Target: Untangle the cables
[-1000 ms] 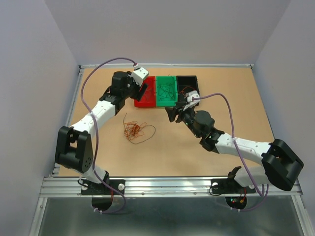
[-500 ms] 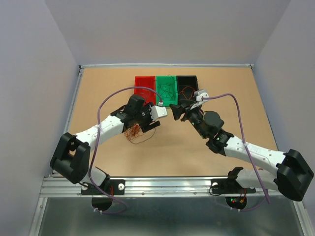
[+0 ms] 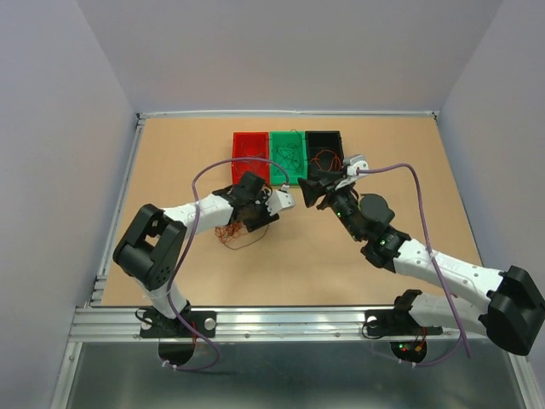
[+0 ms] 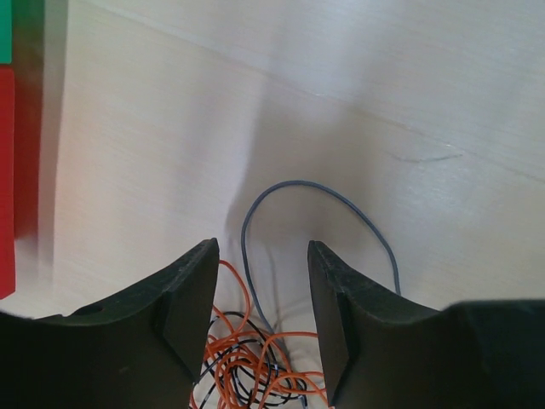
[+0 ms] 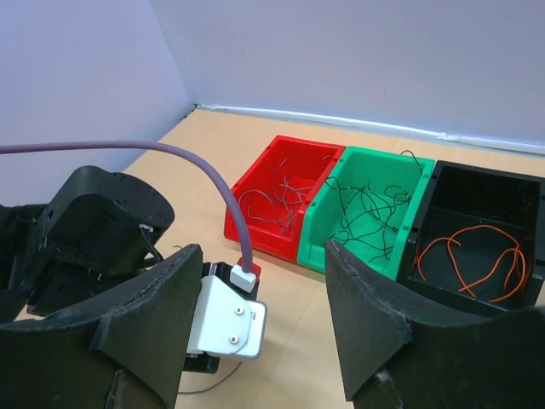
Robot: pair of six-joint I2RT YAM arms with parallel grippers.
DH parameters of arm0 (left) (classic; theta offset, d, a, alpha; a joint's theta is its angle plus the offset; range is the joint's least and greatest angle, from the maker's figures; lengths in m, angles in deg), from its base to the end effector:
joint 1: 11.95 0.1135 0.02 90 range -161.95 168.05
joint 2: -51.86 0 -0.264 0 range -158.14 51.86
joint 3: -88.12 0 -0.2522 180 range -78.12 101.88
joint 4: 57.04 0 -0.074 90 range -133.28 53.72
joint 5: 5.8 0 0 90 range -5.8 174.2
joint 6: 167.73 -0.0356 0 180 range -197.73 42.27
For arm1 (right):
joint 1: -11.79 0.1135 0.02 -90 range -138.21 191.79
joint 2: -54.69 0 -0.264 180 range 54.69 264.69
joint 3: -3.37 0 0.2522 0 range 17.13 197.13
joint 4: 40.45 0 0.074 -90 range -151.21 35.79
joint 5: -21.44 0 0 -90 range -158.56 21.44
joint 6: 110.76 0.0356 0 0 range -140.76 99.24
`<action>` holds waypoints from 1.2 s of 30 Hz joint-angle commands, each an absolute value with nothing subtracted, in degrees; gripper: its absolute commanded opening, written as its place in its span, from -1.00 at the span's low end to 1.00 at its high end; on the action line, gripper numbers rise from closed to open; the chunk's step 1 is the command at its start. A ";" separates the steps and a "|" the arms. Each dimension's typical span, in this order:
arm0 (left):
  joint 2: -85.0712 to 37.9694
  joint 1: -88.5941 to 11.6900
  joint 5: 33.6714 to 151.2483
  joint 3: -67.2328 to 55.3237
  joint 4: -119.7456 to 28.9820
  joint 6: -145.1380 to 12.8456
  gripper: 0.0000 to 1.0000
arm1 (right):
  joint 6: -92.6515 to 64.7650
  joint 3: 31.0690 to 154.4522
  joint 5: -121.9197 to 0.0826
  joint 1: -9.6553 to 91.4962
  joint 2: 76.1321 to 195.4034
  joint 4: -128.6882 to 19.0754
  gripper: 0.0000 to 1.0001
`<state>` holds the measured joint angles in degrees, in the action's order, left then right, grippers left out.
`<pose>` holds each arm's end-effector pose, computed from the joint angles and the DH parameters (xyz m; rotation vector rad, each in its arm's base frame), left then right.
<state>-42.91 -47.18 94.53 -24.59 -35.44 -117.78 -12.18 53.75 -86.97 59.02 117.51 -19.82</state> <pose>0.2717 -0.1997 0.1778 1.5396 1.8629 -0.1802 0.1796 0.1776 0.3094 -0.2216 1.4432 0.5697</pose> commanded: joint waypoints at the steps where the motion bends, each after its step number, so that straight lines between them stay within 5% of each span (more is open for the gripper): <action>1: -43.15 -47.20 92.03 -21.79 -34.14 -116.40 0.11 | -12.50 52.20 -87.98 58.82 115.77 -19.14 0.30; 13: -47.02 -46.93 92.63 -20.29 -31.50 -116.05 -0.36 | -12.67 51.23 -87.98 58.90 113.84 -19.41 0.30; 16: -46.50 -46.76 93.25 -19.42 -30.89 -116.13 -0.98 | -12.67 51.23 -88.25 58.82 113.84 -19.41 0.29; 29: -28.93 -41.04 103.00 -11.86 -33.61 -107.09 -1.00 | -12.94 53.16 -85.70 58.55 117.53 -19.41 0.29; 36: -20.41 -41.04 109.06 -2.11 -27.82 -101.48 -1.00 | -15.30 55.26 -72.36 58.46 120.86 -18.88 0.30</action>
<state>-24.85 -40.77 103.60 -7.82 -30.24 -106.50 -13.18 52.63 -80.90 58.95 118.87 -20.69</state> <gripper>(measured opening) 0.026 0.647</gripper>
